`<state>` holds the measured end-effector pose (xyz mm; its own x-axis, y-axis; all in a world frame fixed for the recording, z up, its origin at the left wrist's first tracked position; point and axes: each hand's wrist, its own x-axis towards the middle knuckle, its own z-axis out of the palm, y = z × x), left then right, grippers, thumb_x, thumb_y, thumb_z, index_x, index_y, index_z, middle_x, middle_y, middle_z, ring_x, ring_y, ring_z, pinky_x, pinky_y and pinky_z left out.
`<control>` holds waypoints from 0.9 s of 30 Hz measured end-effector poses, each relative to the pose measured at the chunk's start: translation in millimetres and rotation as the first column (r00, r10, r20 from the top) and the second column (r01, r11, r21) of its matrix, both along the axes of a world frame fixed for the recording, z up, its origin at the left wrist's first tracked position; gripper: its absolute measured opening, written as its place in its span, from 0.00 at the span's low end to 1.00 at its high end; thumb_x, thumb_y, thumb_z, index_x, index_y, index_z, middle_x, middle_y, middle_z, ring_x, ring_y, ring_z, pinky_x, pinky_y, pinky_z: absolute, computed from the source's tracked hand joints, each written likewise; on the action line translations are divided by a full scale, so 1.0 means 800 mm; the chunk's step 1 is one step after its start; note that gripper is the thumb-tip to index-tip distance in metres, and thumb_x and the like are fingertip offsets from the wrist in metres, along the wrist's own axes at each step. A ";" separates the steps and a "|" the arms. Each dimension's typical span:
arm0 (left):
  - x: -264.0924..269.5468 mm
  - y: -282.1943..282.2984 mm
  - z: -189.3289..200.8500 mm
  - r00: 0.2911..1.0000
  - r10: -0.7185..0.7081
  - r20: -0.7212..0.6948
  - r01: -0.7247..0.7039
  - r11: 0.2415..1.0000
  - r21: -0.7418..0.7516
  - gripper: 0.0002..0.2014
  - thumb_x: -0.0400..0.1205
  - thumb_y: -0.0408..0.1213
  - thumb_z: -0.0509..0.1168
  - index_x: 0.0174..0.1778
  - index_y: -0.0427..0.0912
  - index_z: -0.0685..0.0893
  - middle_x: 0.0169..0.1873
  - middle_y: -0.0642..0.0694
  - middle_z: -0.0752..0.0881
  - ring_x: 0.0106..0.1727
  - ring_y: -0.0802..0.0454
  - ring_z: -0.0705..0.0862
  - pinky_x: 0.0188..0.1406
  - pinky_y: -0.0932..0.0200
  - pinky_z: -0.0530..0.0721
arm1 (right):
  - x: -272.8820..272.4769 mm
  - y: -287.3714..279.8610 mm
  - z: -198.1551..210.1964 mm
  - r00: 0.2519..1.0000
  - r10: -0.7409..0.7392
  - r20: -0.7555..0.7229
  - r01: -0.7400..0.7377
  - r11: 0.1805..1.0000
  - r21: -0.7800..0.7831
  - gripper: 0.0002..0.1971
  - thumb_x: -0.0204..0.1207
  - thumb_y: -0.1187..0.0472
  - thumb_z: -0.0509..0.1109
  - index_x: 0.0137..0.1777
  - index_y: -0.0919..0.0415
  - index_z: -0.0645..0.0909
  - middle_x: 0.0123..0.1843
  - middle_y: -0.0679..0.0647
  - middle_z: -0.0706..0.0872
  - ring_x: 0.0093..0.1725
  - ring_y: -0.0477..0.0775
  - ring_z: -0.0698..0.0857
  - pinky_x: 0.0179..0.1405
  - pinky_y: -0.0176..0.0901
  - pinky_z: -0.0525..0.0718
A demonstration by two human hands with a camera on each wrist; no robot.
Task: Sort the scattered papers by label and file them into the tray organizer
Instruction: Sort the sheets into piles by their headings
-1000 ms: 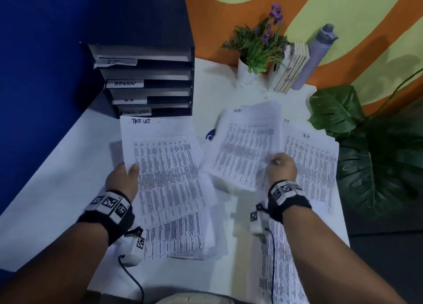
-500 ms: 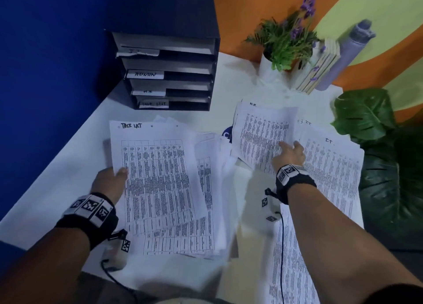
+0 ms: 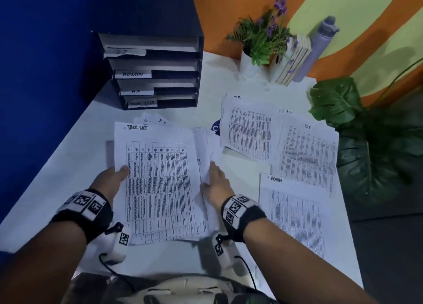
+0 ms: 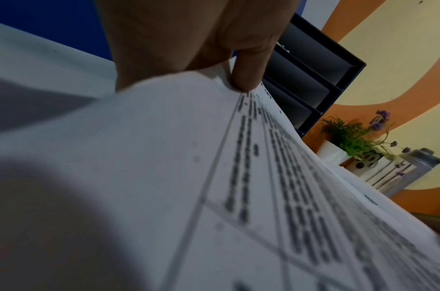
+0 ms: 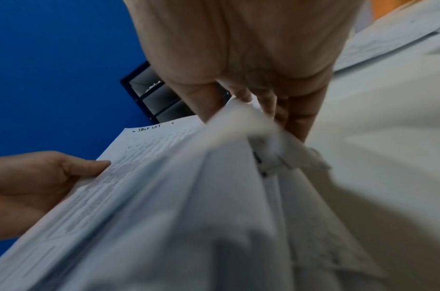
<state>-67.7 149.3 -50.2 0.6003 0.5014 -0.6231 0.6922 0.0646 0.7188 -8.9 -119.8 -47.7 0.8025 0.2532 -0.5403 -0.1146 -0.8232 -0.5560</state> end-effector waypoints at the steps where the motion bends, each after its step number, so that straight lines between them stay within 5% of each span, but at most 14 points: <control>1: -0.002 0.001 0.002 1.000 -0.014 -0.014 0.015 1.000 0.024 0.26 0.85 0.49 0.61 0.75 0.38 0.74 0.73 0.39 0.76 0.74 0.39 0.73 0.75 0.42 0.67 | -0.002 0.007 -0.001 1.000 -0.001 0.010 0.001 1.000 -0.001 0.36 0.84 0.57 0.57 0.85 0.53 0.40 0.87 0.57 0.47 0.83 0.64 0.54 0.82 0.54 0.55; 6: -0.024 0.017 0.013 0.994 -0.085 -0.063 0.095 0.977 0.188 0.25 0.88 0.46 0.57 0.76 0.32 0.72 0.73 0.34 0.74 0.73 0.34 0.73 0.72 0.45 0.69 | -0.019 0.043 -0.008 0.996 0.069 0.055 -0.071 0.997 0.032 0.34 0.85 0.56 0.57 0.85 0.60 0.43 0.86 0.61 0.48 0.84 0.64 0.54 0.83 0.53 0.55; 10: -0.037 0.024 0.026 0.984 -0.149 -0.094 0.174 0.905 0.387 0.25 0.88 0.45 0.55 0.78 0.34 0.68 0.78 0.36 0.69 0.75 0.36 0.71 0.75 0.46 0.66 | -0.026 0.034 -0.003 0.990 0.067 0.121 -0.079 0.992 0.097 0.31 0.85 0.52 0.57 0.84 0.60 0.53 0.83 0.61 0.60 0.81 0.62 0.61 0.80 0.50 0.60; 12: -0.036 0.019 0.035 0.977 -0.206 -0.055 0.206 0.850 0.485 0.26 0.88 0.46 0.54 0.80 0.36 0.67 0.84 0.45 0.58 0.81 0.41 0.63 0.80 0.49 0.60 | -0.030 0.006 0.003 0.962 0.004 0.275 -0.006 1.000 0.007 0.26 0.83 0.52 0.58 0.80 0.55 0.64 0.78 0.58 0.68 0.76 0.61 0.69 0.75 0.55 0.68; 14: -0.031 0.010 0.045 0.973 -0.230 0.028 0.180 0.829 0.529 0.24 0.88 0.44 0.54 0.78 0.36 0.70 0.83 0.45 0.61 0.80 0.42 0.65 0.80 0.50 0.60 | -0.031 -0.037 0.004 0.913 -0.068 0.401 0.141 0.978 -0.156 0.22 0.81 0.52 0.59 0.74 0.52 0.72 0.73 0.57 0.73 0.70 0.61 0.72 0.67 0.56 0.74; 18: -0.018 -0.012 0.065 0.968 -0.179 0.174 0.082 0.886 0.456 0.20 0.88 0.46 0.54 0.71 0.40 0.77 0.65 0.36 0.81 0.64 0.37 0.79 0.69 0.46 0.74 | -0.044 -0.136 -0.012 0.894 -0.262 0.362 0.399 0.833 -0.383 0.26 0.78 0.54 0.60 0.77 0.44 0.65 0.81 0.55 0.62 0.79 0.61 0.62 0.74 0.65 0.65; 20: -0.010 -0.021 0.071 0.960 -0.182 0.213 0.070 0.891 0.448 0.18 0.88 0.46 0.54 0.69 0.42 0.78 0.62 0.38 0.83 0.60 0.38 0.80 0.67 0.45 0.76 | -0.057 -0.171 -0.019 0.898 -0.321 0.300 0.427 0.799 -0.424 0.28 0.78 0.53 0.59 0.79 0.40 0.60 0.84 0.50 0.55 0.82 0.59 0.56 0.75 0.71 0.60; 27: 0.016 -0.064 0.086 0.937 -0.167 0.306 0.067 0.948 0.312 0.15 0.87 0.42 0.56 0.67 0.47 0.80 0.56 0.49 0.82 0.56 0.46 0.79 0.61 0.52 0.75 | -0.096 -0.207 -0.025 0.852 -0.460 0.250 0.524 0.744 -0.414 0.25 0.78 0.49 0.56 0.76 0.36 0.62 0.80 0.47 0.58 0.78 0.55 0.58 0.67 0.70 0.66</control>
<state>-54.6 97.9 18.5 0.8096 0.5441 -0.2204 0.4069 -0.2496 0.8787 -85.4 -285.3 -67.7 0.8139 -0.4422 -0.3768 -0.5312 -0.8291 -0.1746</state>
